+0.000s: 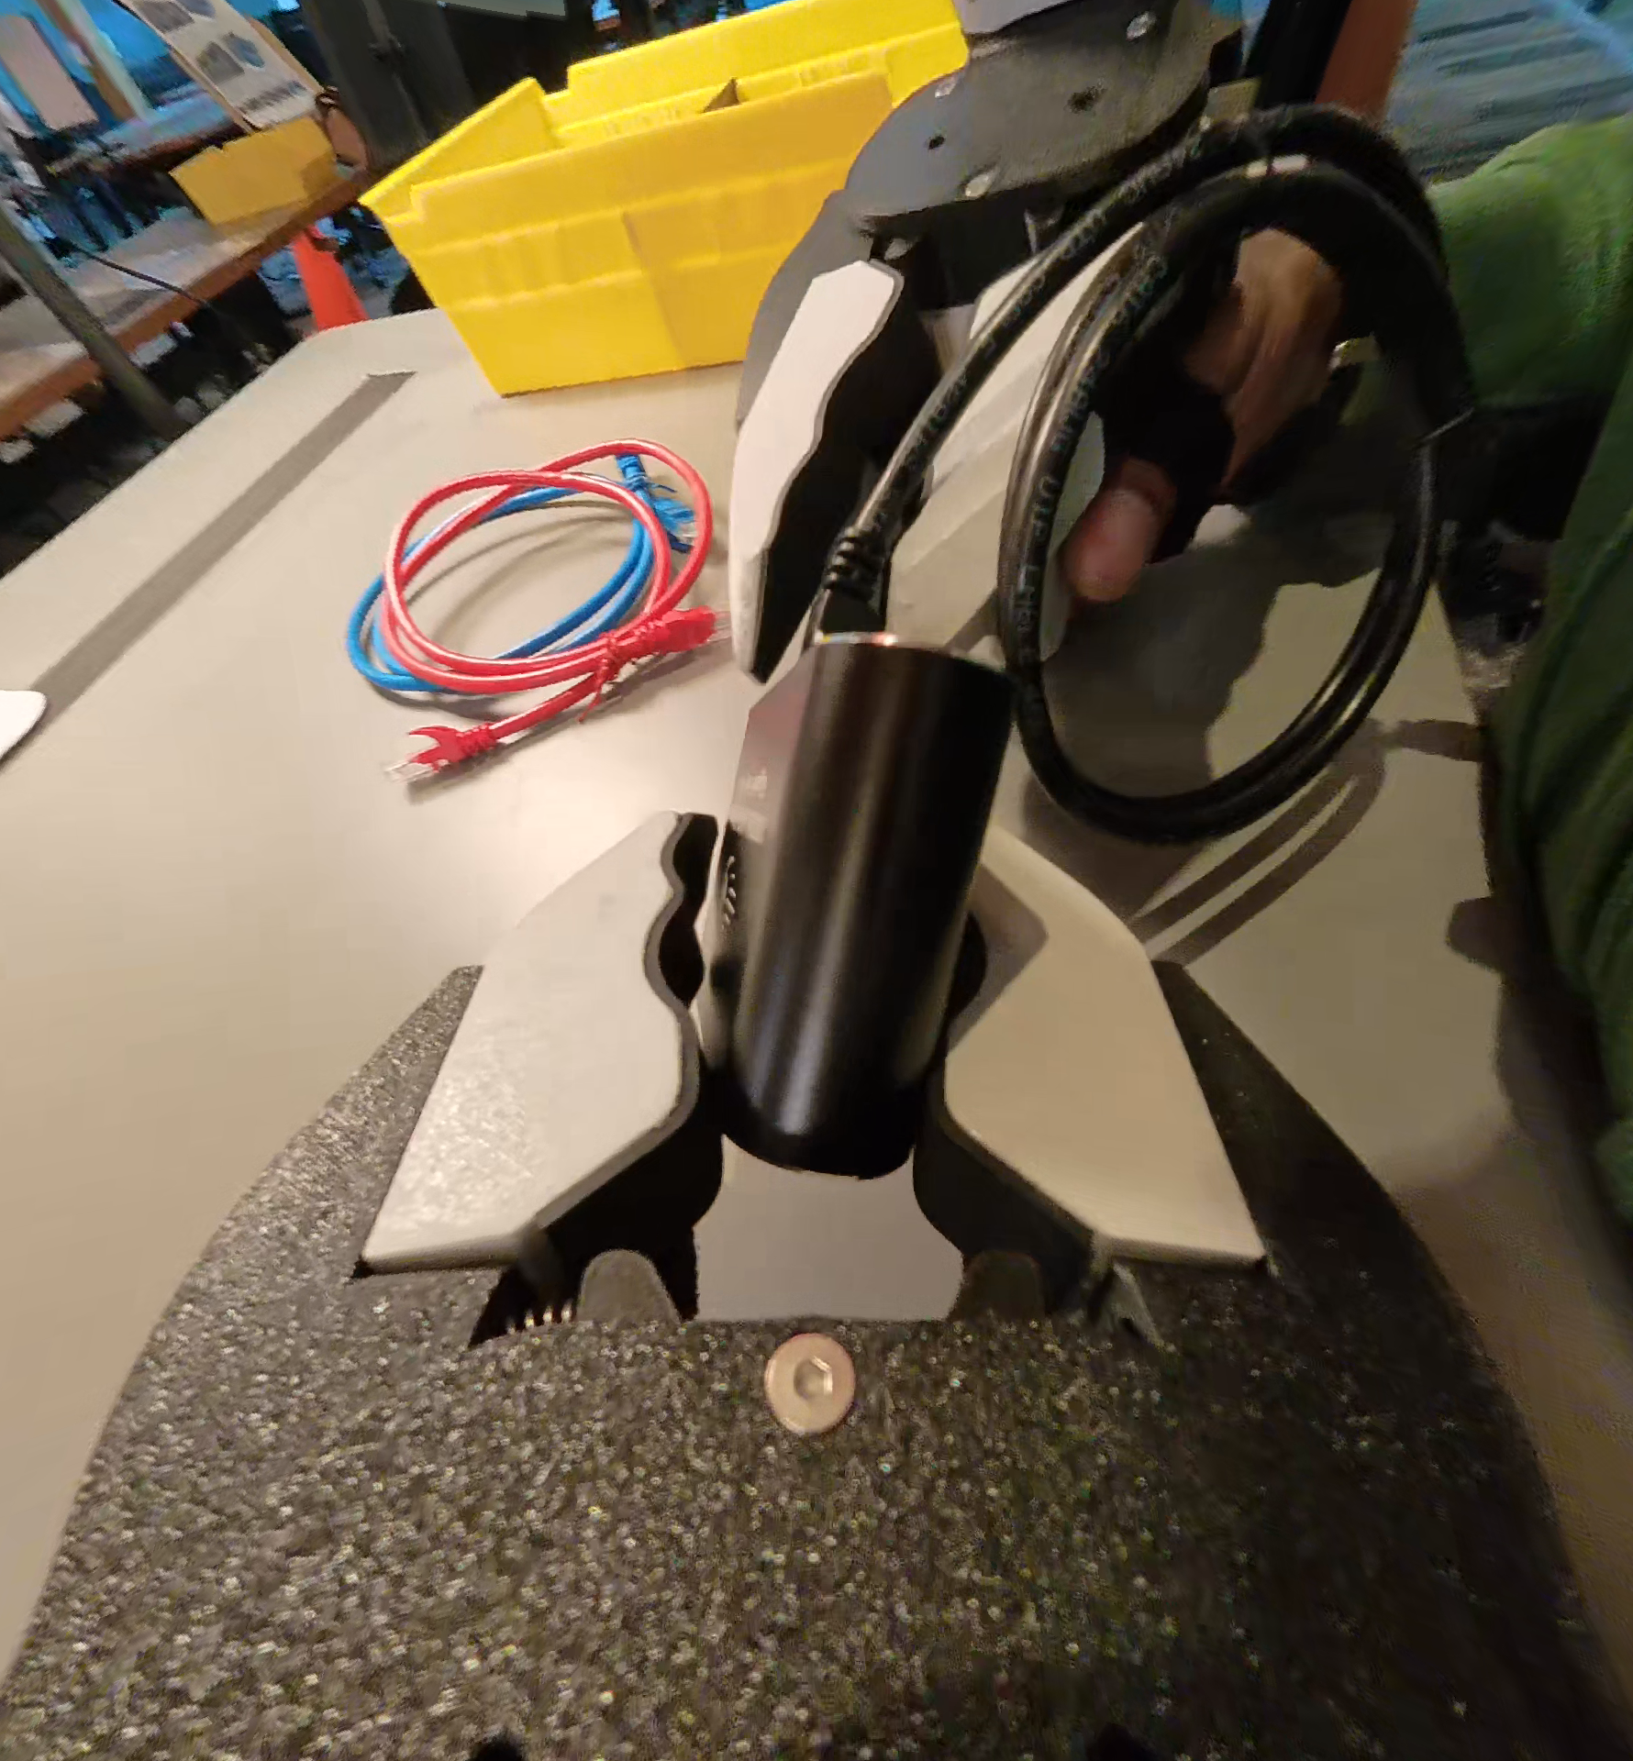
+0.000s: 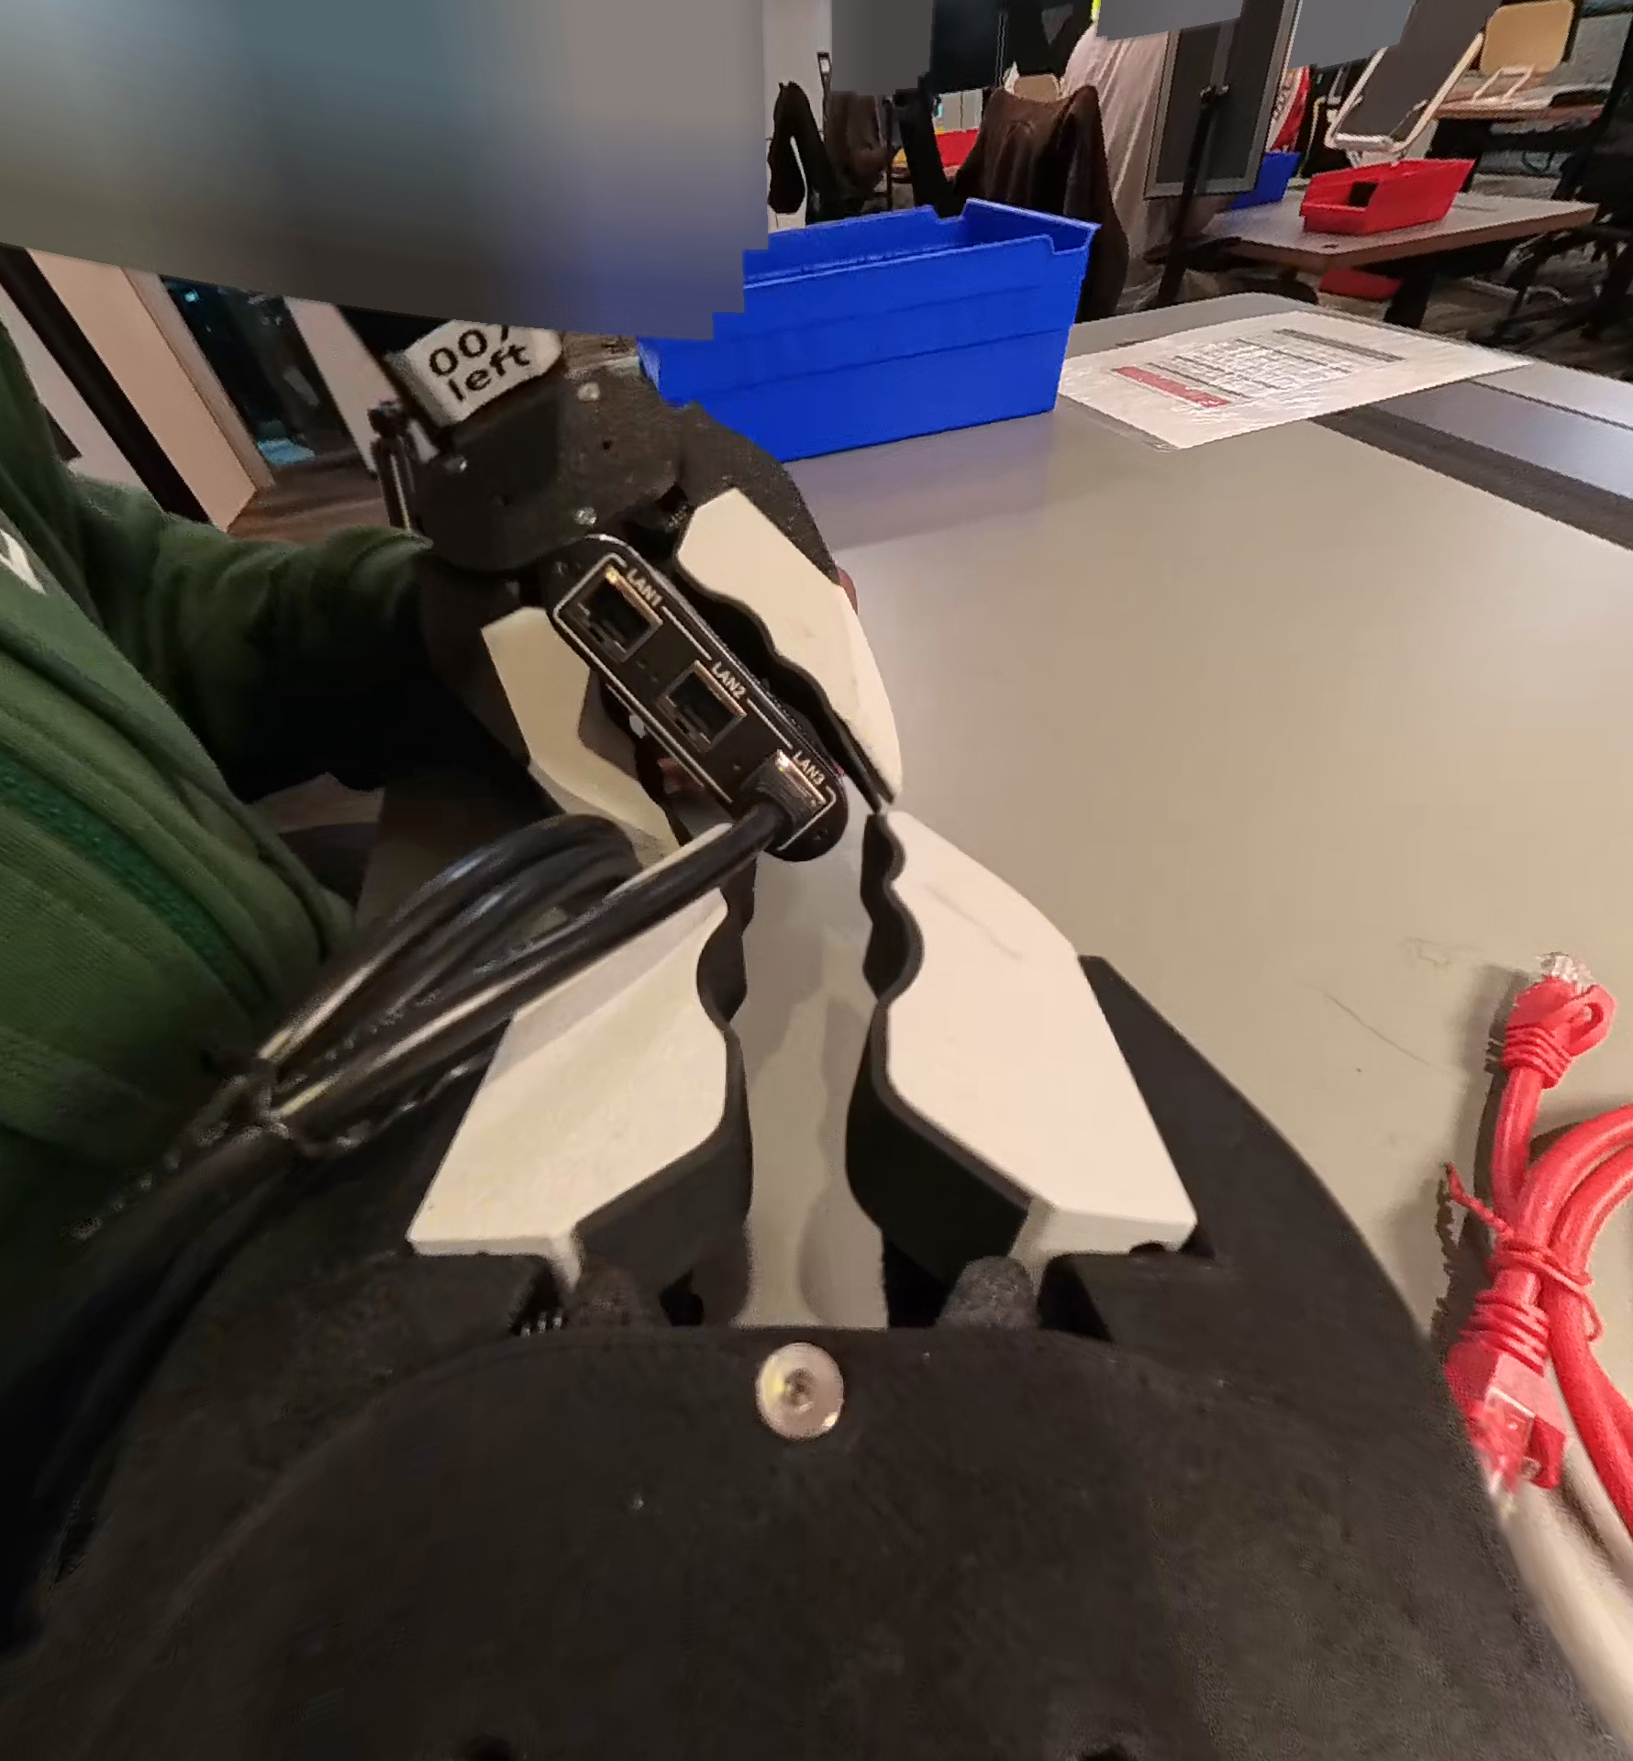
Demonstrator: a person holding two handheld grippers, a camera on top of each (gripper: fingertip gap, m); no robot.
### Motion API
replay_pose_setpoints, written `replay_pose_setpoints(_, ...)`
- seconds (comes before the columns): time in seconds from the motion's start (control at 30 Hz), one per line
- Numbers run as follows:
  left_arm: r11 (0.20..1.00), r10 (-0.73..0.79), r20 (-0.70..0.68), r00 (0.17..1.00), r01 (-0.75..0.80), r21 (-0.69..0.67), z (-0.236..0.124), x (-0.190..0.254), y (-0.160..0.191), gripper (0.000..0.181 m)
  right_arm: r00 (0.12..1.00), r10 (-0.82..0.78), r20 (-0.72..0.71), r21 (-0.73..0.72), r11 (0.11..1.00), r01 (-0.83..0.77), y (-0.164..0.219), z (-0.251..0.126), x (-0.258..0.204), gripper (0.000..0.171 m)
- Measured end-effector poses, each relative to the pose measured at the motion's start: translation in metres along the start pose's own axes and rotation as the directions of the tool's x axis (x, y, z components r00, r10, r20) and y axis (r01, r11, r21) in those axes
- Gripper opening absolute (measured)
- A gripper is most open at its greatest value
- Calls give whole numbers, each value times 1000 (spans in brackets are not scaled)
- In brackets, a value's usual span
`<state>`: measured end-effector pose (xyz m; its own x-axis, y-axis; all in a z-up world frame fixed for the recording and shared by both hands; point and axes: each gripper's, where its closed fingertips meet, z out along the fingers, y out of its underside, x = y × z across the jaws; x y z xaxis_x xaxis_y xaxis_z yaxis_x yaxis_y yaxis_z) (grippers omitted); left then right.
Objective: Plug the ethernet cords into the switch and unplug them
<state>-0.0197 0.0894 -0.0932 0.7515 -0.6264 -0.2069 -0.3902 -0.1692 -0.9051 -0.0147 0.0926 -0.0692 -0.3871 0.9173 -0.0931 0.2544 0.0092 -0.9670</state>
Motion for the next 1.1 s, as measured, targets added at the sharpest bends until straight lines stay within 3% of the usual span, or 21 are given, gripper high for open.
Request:
replay_pose_setpoints(0.33,980,-201,-189,961,200,-21,-1,8,-2,48,986,-166,-12,-33,986,165,4,4,-6,23)
replay_pose_setpoints(0.57,977,-211,-209,955,212,-16,-1,11,-5,48,978,-208,6,-56,977,208,6,9,-14,16)
replay_pose_setpoints(0.83,998,-15,-178,984,3,-66,-4,14,3,47,961,-275,39,-71,958,277,7,7,-21,15)
replay_pose_setpoints(1.1,959,213,-183,960,-242,-149,-4,11,9,53,952,-302,41,-113,946,305,12,9,-20,14)
